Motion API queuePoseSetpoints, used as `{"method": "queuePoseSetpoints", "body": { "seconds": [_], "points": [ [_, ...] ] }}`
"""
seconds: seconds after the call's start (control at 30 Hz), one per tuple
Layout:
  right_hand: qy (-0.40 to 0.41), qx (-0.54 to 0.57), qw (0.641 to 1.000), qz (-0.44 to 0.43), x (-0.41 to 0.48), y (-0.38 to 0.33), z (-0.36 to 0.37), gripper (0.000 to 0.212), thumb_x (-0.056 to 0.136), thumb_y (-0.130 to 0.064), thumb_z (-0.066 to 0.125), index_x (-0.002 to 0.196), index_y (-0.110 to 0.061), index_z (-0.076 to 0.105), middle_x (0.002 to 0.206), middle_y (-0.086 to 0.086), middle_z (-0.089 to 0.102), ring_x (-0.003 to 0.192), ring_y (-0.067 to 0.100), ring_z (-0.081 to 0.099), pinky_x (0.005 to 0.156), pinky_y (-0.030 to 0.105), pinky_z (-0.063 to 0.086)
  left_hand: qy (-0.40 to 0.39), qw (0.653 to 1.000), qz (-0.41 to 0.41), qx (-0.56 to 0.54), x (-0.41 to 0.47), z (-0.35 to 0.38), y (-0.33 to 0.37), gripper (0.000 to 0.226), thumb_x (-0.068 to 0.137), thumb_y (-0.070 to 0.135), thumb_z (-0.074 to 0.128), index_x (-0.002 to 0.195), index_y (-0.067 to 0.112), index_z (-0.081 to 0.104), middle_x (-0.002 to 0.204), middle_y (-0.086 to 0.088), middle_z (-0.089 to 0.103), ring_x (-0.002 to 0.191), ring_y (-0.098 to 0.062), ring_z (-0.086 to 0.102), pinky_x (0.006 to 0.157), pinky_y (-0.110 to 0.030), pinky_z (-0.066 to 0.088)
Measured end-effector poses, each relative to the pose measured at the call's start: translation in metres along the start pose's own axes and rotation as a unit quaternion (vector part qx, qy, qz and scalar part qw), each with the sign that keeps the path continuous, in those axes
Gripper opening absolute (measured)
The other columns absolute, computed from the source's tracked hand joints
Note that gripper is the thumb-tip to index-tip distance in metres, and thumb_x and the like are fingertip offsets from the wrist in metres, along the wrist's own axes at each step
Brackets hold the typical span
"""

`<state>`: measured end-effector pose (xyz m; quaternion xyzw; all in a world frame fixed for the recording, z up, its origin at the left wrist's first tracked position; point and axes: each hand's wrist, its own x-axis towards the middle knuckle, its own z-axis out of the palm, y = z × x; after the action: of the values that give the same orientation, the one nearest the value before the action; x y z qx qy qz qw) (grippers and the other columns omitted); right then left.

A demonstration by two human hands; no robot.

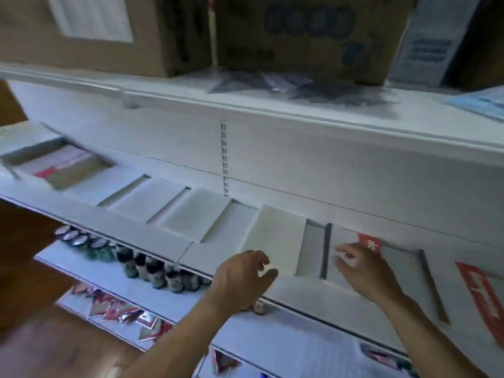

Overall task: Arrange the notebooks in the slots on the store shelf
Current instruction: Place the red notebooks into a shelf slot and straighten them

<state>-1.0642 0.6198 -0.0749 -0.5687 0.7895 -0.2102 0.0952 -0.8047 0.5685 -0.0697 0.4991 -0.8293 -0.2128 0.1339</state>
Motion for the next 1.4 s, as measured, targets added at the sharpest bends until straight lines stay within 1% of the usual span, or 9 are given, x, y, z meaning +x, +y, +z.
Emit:
{"method": "queuePoseSetpoints", "body": {
  "seconds": [0.27, 0.6, 0.8, 0.93, 1.07, 1.17, 1.27, 1.33, 1.4],
  "points": [
    [-0.137, 0.070, 0.972, -0.176, 0.034, -0.277, 0.137, 0.031, 0.092, -0.037, 0.058, 0.120, -0.024, 0.063, 0.125, -0.002, 0.059, 0.110, 0.015, 0.058, 0.087, 0.024, 0.041, 0.084, 0.962, -0.258, 0.043, -0.118, -0.131, -0.231, 0.032, 0.091, 0.054, 0.050, 0.107, 0.029, 0.061, 0.109, 0.009, 0.065, 0.100, -0.017, 0.061, 0.081, -0.029, 0.049],
    [-0.206, 0.081, 0.933, -0.282, 0.071, -0.490, 0.264, 0.037, 0.093, -0.041, 0.055, 0.127, -0.027, 0.058, 0.130, -0.007, 0.055, 0.115, 0.012, 0.054, 0.091, 0.026, 0.041, 0.152, 0.919, -0.362, 0.024, -0.143, -0.201, -0.395, 0.023, 0.091, 0.053, 0.051, 0.103, 0.036, 0.060, 0.094, 0.018, 0.058, 0.084, -0.007, 0.055, 0.068, -0.025, 0.042],
    [-0.189, 0.131, 0.936, -0.267, 0.144, -0.599, 0.347, 0.033, 0.093, -0.034, 0.057, 0.124, -0.024, 0.060, 0.128, -0.005, 0.058, 0.112, 0.012, 0.055, 0.094, 0.029, 0.044, 0.158, 0.916, -0.365, 0.043, -0.078, -0.254, -0.516, 0.026, 0.090, 0.054, 0.053, 0.102, 0.033, 0.065, 0.095, 0.015, 0.064, 0.085, -0.006, 0.061, 0.073, -0.024, 0.053],
    [-0.180, 0.131, 0.944, -0.243, 0.189, -0.665, 0.381, 0.034, 0.092, -0.034, 0.056, 0.124, -0.026, 0.059, 0.126, -0.003, 0.058, 0.114, 0.015, 0.054, 0.091, 0.027, 0.042, 0.144, 0.924, -0.350, 0.054, -0.033, -0.302, -0.581, 0.027, 0.091, 0.052, 0.052, 0.106, 0.033, 0.065, 0.101, 0.016, 0.066, 0.087, -0.006, 0.060, 0.073, -0.021, 0.050],
    [-0.123, 0.118, 0.952, -0.256, 0.224, -0.720, 0.402, 0.032, 0.090, -0.032, 0.059, 0.120, -0.021, 0.062, 0.125, -0.002, 0.059, 0.118, 0.019, 0.051, 0.093, 0.026, 0.040, 0.138, 0.938, -0.315, 0.038, 0.006, -0.336, -0.637, 0.022, 0.092, 0.051, 0.052, 0.103, 0.035, 0.063, 0.095, 0.020, 0.062, 0.082, -0.002, 0.058, 0.070, -0.021, 0.053],
    [-0.111, 0.072, 0.956, -0.263, 0.244, -0.745, 0.419, 0.046, 0.090, -0.038, 0.060, 0.131, -0.017, 0.055, 0.138, 0.000, 0.050, 0.129, 0.019, 0.043, 0.104, 0.026, 0.033, 0.120, 0.954, -0.274, 0.013, 0.041, -0.352, -0.678, 0.022, 0.092, 0.050, 0.053, 0.104, 0.036, 0.065, 0.098, 0.020, 0.065, 0.083, 0.000, 0.060, 0.072, -0.024, 0.057],
    [-0.136, -0.019, 0.961, -0.240, 0.261, -0.759, 0.438, 0.071, 0.089, -0.053, 0.056, 0.147, -0.020, 0.033, 0.156, 0.001, 0.026, 0.144, 0.019, 0.020, 0.117, 0.033, 0.020, 0.112, 0.974, -0.197, 0.014, 0.079, -0.371, -0.712, 0.032, 0.094, 0.047, 0.052, 0.120, 0.032, 0.060, 0.117, 0.013, 0.064, 0.097, -0.004, 0.061, 0.079, -0.021, 0.055],
    [-0.138, -0.103, 0.959, -0.226, 0.263, -0.766, 0.449, 0.082, 0.087, -0.067, 0.045, 0.151, -0.023, 0.021, 0.161, 0.000, 0.013, 0.148, 0.021, 0.007, 0.120, 0.040, 0.008, 0.119, 0.985, -0.125, 0.032, 0.103, -0.381, -0.728, 0.041, 0.096, 0.047, 0.049, 0.133, 0.030, 0.053, 0.135, 0.009, 0.056, 0.118, -0.010, 0.055, 0.092, -0.026, 0.053],
    [-0.108, -0.105, 0.971, -0.186, 0.257, -0.772, 0.457, 0.093, 0.079, -0.082, 0.023, 0.150, -0.022, 0.028, 0.160, 0.002, 0.018, 0.148, 0.024, 0.011, 0.120, 0.042, 0.006, 0.088, 0.992, -0.082, 0.024, 0.122, -0.388, -0.741, 0.049, 0.096, 0.050, 0.046, 0.142, 0.030, 0.044, 0.146, 0.008, 0.045, 0.129, -0.014, 0.048, 0.099, -0.031, 0.050]
  ]
}}
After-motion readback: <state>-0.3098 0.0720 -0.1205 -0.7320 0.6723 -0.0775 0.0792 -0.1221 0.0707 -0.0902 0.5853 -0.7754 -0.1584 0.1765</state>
